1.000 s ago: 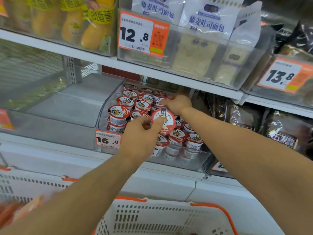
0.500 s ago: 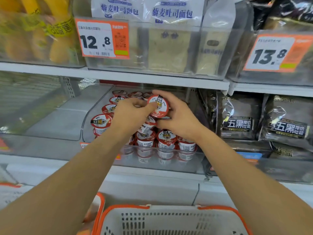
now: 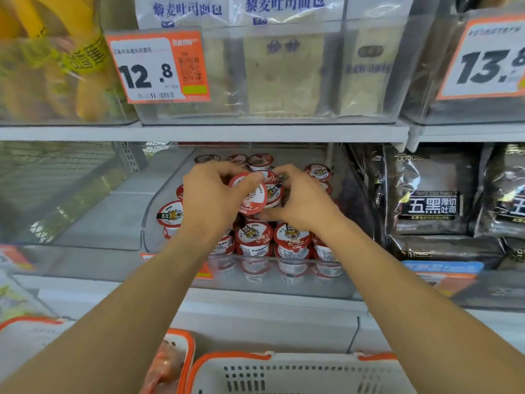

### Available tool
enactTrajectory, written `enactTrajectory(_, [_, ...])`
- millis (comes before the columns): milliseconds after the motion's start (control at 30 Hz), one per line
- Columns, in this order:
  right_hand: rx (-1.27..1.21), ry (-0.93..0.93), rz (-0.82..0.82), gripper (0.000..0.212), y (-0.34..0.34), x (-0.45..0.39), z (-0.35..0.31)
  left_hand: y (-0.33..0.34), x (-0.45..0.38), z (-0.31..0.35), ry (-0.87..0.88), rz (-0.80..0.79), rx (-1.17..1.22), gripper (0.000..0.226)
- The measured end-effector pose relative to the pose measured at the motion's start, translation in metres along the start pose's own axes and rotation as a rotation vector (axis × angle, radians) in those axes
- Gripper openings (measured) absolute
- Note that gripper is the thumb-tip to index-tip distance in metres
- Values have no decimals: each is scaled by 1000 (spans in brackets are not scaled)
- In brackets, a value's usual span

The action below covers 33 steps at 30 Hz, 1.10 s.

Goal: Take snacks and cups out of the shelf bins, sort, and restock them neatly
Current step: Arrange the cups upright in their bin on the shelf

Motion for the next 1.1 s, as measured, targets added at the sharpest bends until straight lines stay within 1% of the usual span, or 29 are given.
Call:
enactTrajectory(100, [-18, -11, -21, 76, -6, -3, 3, 5, -2, -6, -14, -23, 1, 16])
enactTrajectory(167, [-41, -58, -22, 69, -7, -1, 4, 9, -2, -10, -11, -51, -10, 25])
enactTrajectory(267, [21, -129, -16, 61, -8, 2, 1, 11, -2, -12, 1, -97, -89, 31])
enactTrajectory(300, [46, -152, -17, 55, -9, 3, 0, 11, -2, -15, 8, -115, -125, 32])
enactTrajectory(367, [59, -185, -33, 45, -9, 3, -1, 11, -2, -19, 22, -156, -213, 43])
enactTrajectory(433, [37, -165, -24, 50, -9, 3, -2, 10, -2, -22, 23, -184, -272, 54])
enactTrajectory(500, [22, -135, 6, 57, -10, 3, 0, 10, 0, -21, 20, -229, -284, 50])
enactTrajectory(567, [36, -133, 25, 56, -11, 3, 0, 9, 1, -18, 15, -267, -285, 43])
enactTrajectory(733, [23, -134, 25, 53, -11, 5, -1, 8, 4, -12, 24, -364, -307, 45])
enactTrajectory(833, [37, -130, 22, 44, -10, 5, 1, 7, 3, -13, 8, -364, -315, 44])
enactTrajectory(900, [36, -127, 10, 38, -11, 5, 1, 7, 3, -16, 10, -363, -336, 47])
enactTrajectory(967, [27, -125, 4, 37, -12, 6, 0, 8, 3, -20, 27, -412, -388, 51])
enactTrajectory(1033, [18, -124, -3, 37, -13, 6, -1, 8, 6, -21, 36, -426, -422, 43])
enactTrajectory(1100, [39, -129, -36, 37, -12, 7, -2, 8, 8, -19, 25, -396, -413, 30])
Point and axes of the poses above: each hand's wrist, its own x-axis away from the middle knuckle, its own y-axis out of the palm, z = x × y, the point moved 3 cm from there along -x, towards the middle knuckle, and after that the axes turned 11 degrees about y, right-handed, at the moved point
